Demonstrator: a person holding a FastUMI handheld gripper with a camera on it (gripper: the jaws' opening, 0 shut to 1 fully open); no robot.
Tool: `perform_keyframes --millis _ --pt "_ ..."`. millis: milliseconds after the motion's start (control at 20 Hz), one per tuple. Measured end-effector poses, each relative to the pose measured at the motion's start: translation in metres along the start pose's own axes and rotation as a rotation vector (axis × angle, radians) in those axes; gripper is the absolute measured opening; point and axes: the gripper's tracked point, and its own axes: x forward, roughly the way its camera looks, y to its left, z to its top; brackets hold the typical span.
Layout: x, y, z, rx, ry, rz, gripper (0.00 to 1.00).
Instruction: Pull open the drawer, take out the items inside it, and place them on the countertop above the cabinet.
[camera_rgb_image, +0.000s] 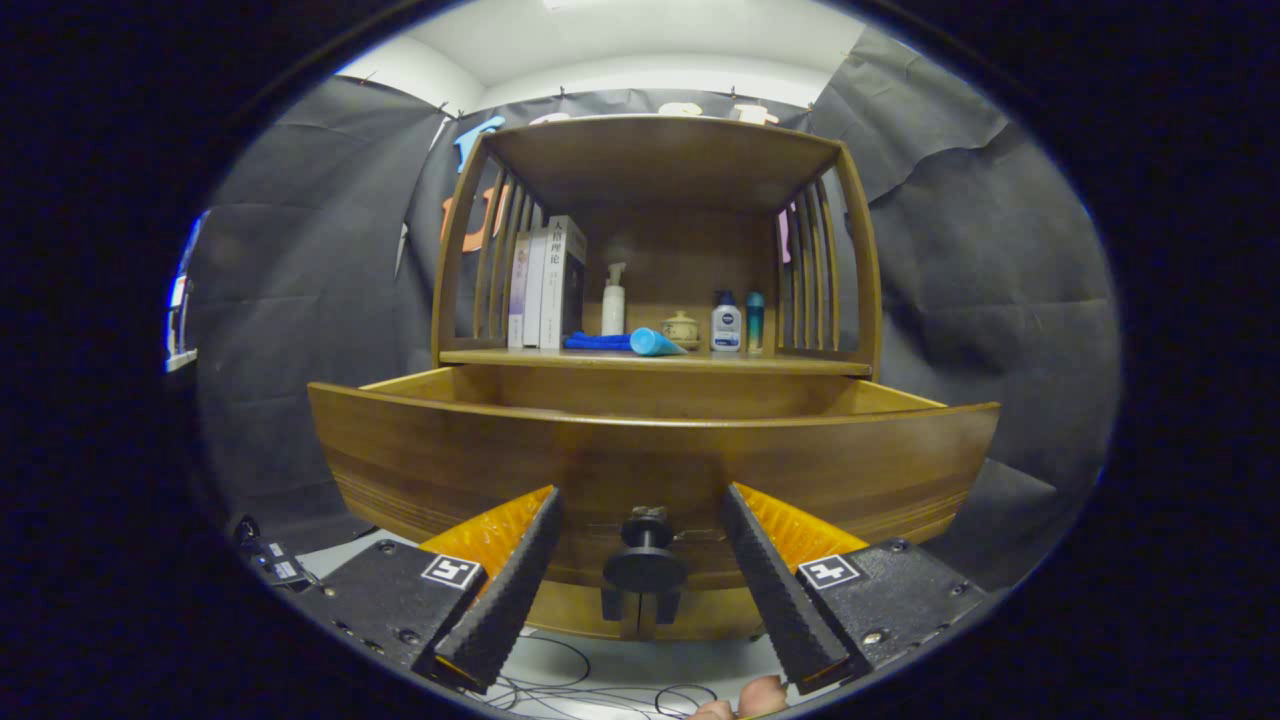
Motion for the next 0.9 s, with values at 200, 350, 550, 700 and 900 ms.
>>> perform_keyframes --millis 200,350,550,700,900 --pt "0.006 0.002 -0.008 -0.005 0.007 -0.012 1.0" --pt "0.007 0.002 -0.008 -0.015 0.003 -0.028 1.0" --pt "0.011 0.003 -0.007 -0.028 -0.002 -0.047 1.0" --pt "0.022 0.003 -0.005 -0.014 0.013 -0.027 1.0" --pt "0.039 0.002 0.0 -0.015 0.018 -0.029 1.0"
